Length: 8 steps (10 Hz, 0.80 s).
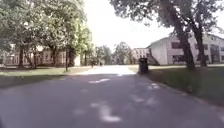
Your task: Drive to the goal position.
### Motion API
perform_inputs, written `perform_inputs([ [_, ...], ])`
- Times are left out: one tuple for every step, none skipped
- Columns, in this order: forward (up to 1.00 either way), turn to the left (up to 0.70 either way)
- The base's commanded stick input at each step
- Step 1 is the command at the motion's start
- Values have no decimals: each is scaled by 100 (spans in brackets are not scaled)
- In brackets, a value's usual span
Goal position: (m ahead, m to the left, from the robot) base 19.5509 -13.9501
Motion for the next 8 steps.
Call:
perform_inputs([
  [70,0],
  [70,0],
  [70,0],
  [70,0],
  [70,0],
  [70,0],
  [70,0],
  [70,0],
])
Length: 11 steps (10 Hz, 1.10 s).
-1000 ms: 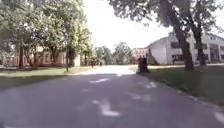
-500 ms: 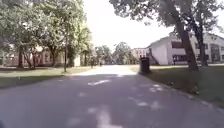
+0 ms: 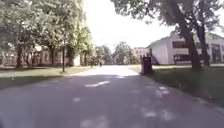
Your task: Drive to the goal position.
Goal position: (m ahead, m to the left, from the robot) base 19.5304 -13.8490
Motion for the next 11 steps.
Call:
perform_inputs([
  [70,0],
  [70,0],
  [70,0],
  [70,0],
  [70,0],
  [70,0],
  [70,0],
  [70,0],
  [70,0],
  [70,0],
  [70,0],
])
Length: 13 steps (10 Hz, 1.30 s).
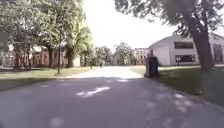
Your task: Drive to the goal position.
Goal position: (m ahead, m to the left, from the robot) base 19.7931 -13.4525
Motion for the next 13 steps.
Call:
perform_inputs([
  [70,0],
  [70,0],
  [70,0],
  [70,0],
  [70,0],
  [70,0],
  [70,0],
  [70,0],
  [70,0],
  [70,0],
  [70,0],
  [70,0],
  [70,0],
])
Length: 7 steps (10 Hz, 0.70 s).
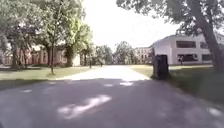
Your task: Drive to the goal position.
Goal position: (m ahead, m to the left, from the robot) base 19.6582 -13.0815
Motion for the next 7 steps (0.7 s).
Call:
perform_inputs([
  [70,0],
  [70,0],
  [70,0],
  [70,0],
  [70,0],
  [70,0],
  [70,-35],
])
